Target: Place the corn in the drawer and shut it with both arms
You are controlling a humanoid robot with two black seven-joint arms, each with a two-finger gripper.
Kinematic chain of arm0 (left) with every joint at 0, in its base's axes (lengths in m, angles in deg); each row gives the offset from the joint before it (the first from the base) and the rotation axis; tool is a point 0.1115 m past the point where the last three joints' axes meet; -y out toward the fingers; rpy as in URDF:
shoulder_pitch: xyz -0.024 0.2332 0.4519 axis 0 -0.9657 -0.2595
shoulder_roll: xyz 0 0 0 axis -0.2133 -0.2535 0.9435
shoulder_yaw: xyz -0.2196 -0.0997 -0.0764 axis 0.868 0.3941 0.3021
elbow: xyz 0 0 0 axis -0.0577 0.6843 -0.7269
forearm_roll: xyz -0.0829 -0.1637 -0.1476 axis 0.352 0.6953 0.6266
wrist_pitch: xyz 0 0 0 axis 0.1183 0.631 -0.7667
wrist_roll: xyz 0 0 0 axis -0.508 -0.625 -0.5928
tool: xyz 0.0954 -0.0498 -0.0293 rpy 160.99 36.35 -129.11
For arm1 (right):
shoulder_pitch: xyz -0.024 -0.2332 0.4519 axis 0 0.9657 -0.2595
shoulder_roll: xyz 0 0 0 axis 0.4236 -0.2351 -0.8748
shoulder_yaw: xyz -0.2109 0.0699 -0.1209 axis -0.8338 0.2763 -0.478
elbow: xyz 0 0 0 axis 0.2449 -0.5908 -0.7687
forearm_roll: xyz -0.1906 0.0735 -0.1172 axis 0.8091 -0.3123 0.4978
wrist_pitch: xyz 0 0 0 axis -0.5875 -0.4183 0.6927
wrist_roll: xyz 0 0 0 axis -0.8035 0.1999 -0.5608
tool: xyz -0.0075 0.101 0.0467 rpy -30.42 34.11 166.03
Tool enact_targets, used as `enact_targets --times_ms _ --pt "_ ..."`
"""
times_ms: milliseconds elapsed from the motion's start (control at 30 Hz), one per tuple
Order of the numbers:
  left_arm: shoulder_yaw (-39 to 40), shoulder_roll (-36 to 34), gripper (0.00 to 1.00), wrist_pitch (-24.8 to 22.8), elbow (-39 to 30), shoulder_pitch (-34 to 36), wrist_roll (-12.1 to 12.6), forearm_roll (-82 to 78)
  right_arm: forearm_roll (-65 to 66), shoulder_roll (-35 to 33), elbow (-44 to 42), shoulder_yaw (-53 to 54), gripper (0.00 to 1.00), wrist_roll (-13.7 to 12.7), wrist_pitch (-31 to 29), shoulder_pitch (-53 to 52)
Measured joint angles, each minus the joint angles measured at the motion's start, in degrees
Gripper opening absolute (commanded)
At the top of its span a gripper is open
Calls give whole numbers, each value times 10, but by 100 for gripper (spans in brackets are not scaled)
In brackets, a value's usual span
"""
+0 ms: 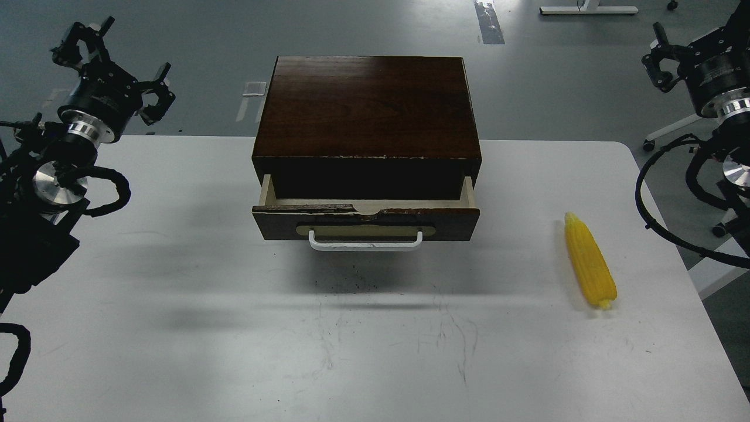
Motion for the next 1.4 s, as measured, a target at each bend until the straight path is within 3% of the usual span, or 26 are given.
enact_targets --times_ms 367,500,700,900,1167,1400 --pt "2 -3 98 0 9 -1 -3 1 6 -12 9 -16 100 3 0 -3" --pt "8 2 98 0 48 -1 -4 6 14 -71 10 -82 100 0 0 -46" --pt "2 22 98 0 57 2 -3 7 66 -120 27 -294 100 0 0 -160" --pt "7 31 98 0 57 0 -3 7 199 -135 54 -428 100 0 0 -228" --pt "5 25 98 0 57 0 1 5 542 -188 207 -469 100 -47 0 -242" --pt "4 24 98 0 57 0 -1 5 725 -192 267 -502 100 -52 36 -189"
